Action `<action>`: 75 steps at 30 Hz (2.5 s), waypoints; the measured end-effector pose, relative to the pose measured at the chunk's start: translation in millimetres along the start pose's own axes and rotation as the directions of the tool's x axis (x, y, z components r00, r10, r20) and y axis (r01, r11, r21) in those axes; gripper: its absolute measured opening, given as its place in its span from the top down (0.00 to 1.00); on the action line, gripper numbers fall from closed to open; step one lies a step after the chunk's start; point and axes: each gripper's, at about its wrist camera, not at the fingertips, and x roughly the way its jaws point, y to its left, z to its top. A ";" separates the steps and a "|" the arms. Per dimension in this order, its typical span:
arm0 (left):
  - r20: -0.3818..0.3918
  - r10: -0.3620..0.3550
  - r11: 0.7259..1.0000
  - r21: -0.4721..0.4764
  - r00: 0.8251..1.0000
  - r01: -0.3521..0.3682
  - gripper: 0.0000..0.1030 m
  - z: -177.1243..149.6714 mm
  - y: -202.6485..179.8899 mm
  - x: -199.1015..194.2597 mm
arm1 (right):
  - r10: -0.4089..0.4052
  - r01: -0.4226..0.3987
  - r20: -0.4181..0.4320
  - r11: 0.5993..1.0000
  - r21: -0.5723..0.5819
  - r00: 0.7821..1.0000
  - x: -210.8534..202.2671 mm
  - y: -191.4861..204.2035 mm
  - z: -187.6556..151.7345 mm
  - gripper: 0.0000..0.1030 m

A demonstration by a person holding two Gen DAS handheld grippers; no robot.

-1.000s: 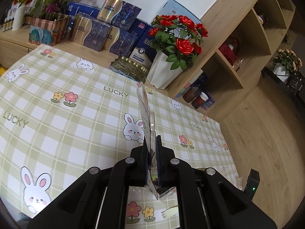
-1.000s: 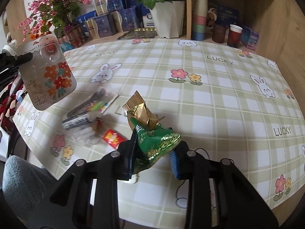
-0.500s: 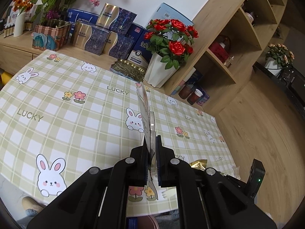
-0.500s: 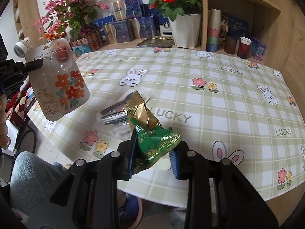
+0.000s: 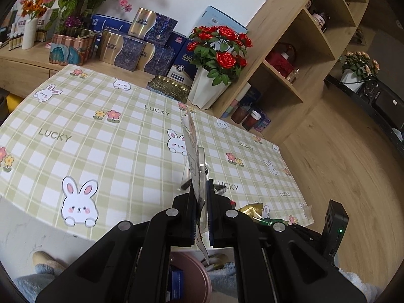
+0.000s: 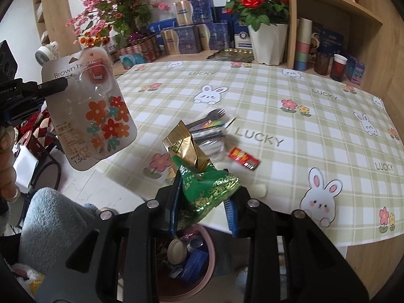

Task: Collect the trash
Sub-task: 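Carry the green wrapper over the bin with the right tool while the left tool carries the clear bag, then open the right tool to drop the green wrapper into the bin while the left tool holds the clear bag, then lower the clear plastic bag into the bin and open the left tool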

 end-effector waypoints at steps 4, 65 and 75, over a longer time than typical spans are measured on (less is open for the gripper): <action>0.002 0.008 1.000 0.003 1.000 -0.008 0.93 -12.5 0.4 -14.7 | 0.027 -0.028 -0.015 1.000 -0.009 1.000 -0.8 13.1 -11.3 0.69; -0.184 0.038 0.996 -0.079 0.982 -0.053 0.93 -102.4 29.5 -5.5 | 0.031 -0.033 -0.137 0.999 -0.018 0.990 45.5 42.1 -71.6 0.06; -0.302 0.048 0.991 -0.101 0.952 -0.082 0.93 -135.8 34.0 20.8 | -0.027 0.028 -0.022 0.999 0.045 0.999 21.9 15.9 -66.0 0.06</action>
